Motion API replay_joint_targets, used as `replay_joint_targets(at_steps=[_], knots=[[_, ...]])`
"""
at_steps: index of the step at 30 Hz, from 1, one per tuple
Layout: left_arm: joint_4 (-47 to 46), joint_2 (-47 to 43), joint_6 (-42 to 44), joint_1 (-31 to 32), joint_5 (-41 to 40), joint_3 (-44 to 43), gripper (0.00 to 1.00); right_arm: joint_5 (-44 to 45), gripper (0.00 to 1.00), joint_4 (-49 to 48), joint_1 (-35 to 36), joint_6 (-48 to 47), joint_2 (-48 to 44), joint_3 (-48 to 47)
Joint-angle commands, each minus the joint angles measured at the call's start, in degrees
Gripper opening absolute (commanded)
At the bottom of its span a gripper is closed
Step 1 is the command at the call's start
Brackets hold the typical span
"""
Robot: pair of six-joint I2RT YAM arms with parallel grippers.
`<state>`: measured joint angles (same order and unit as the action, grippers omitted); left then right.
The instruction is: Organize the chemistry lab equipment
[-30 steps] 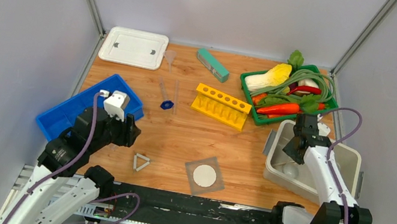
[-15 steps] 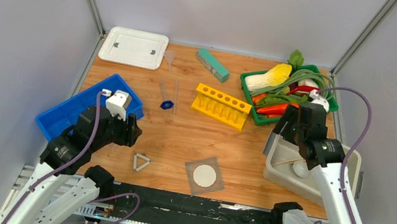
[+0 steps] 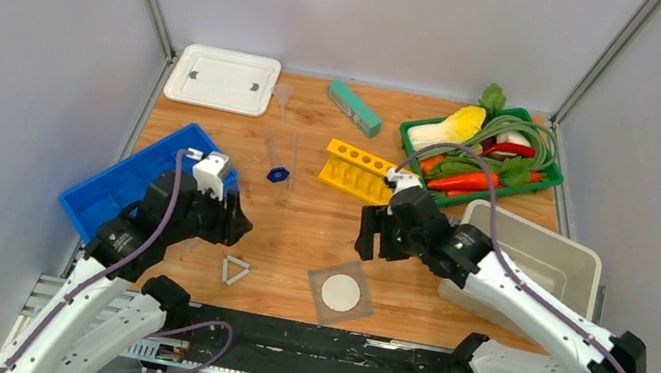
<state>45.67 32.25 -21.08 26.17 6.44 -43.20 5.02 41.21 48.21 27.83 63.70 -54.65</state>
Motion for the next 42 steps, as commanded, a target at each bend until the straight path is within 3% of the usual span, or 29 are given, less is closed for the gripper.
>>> replay_joint_targets(at_steps=[1,6,13,22,25,30,42], knots=[[-7.25,3.95,-5.72,0.11,10.42,3.73,0.56,-6.57,0.78,-9.55,2.15,4.06,2.65,5.60],[-10.94,9.76,-8.01,0.19,13.07,7.42,0.53,-6.86,0.81,-14.13,3.12,6.26,6.78,10.70],[-22.44,9.06,-15.56,0.81,15.44,15.76,0.52,-6.42,0.85,-17.65,3.56,5.39,10.82,14.31],[-32.74,13.54,-21.36,4.58,13.25,21.84,0.45,-8.97,0.95,-22.84,3.74,6.44,12.41,18.09],[-35.03,15.91,-22.51,7.22,11.32,22.46,0.44,-9.85,0.95,-23.81,4.18,7.41,12.94,18.44],[-38.90,21.88,-23.22,9.95,11.06,22.11,0.33,-10.11,0.98,-24.69,5.06,9.86,13.12,18.62],[-45.05,30.50,-25.32,14.08,9.74,23.78,0.23,-12.84,1.00,-30.49,5.14,15.93,8.37,22.40]])
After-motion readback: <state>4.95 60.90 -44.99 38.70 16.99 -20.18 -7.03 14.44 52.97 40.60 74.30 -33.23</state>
